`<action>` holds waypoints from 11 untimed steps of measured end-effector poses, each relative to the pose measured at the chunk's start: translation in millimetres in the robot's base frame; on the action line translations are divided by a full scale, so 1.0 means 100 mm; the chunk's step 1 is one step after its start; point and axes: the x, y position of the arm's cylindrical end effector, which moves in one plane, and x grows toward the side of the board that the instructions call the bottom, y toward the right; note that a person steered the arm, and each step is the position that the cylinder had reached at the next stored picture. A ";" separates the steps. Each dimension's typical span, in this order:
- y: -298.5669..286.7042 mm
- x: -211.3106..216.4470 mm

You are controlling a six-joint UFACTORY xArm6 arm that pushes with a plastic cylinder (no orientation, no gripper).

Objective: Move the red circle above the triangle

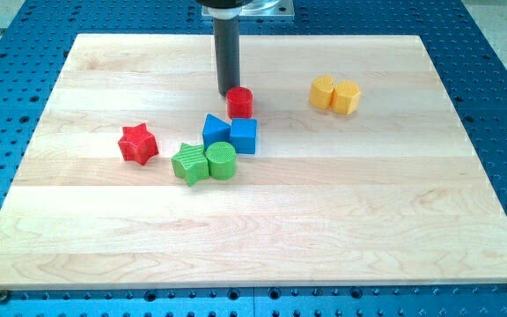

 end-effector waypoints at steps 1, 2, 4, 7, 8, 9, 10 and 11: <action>0.56 -0.09; 0.60 -0.08; 0.46 0.39; 0.47 0.49; 0.53 0.45; 0.22 0.36; -0.08 0.31; -0.21 0.32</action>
